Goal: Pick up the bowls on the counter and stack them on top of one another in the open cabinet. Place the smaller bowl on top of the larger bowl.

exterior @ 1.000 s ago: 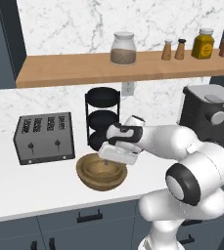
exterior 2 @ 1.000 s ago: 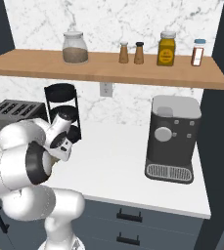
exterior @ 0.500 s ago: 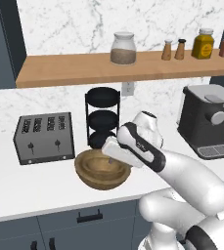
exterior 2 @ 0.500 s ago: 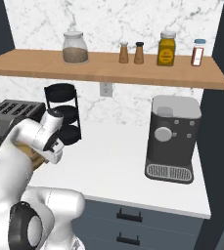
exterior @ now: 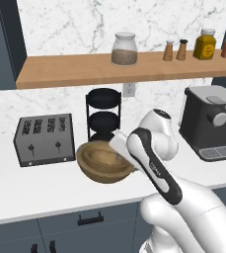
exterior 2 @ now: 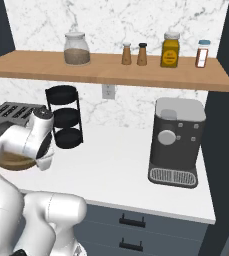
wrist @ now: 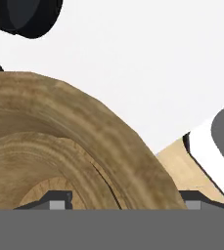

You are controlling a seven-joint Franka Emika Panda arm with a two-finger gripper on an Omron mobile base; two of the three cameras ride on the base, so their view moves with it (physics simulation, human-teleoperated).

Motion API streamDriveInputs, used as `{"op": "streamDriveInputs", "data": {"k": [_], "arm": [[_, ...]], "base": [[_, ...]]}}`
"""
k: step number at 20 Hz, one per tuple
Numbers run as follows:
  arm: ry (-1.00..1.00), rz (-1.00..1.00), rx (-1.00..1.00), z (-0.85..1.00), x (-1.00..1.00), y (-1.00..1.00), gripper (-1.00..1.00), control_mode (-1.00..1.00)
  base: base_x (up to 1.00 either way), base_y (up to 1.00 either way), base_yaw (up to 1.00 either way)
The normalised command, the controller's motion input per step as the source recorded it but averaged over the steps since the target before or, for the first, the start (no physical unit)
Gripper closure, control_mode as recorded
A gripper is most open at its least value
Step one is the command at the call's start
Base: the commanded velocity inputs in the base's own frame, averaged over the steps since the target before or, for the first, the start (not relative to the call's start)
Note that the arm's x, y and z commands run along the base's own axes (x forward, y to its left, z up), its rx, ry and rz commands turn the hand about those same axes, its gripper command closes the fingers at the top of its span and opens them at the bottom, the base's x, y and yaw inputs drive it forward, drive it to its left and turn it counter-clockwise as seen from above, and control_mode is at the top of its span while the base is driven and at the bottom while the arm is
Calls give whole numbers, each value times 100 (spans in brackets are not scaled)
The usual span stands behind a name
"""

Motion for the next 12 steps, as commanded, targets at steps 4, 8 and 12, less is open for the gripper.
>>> {"op": "streamDriveInputs", "data": {"k": [4, 8, 12], "arm": [[6, -42, 0, 75, -36, -2, 100, -100], [6, -35, 0, 85, -47, 0, 100, -100], [9, -31, 0, 85, -38, 0, 100, -100]], "base": [[0, 0, 0], [0, 0, 0], [0, 0, 0]]}}
